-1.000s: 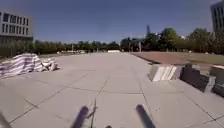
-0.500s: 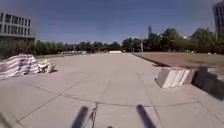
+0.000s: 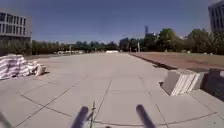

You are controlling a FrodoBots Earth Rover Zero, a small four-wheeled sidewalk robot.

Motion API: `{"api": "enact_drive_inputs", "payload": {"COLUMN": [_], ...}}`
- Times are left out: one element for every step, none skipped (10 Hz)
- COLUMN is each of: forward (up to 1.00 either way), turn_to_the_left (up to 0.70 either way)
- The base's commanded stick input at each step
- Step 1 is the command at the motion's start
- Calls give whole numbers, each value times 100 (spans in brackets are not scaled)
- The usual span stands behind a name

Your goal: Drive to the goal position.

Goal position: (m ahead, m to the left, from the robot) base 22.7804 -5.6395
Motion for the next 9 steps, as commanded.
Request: {"api": "enact_drive_inputs", "payload": {"forward": [70,70,70,70,70,70,70,70,70], "turn_to_the_left": [0,0,0,0,0,0,-7,-24,-34]}}
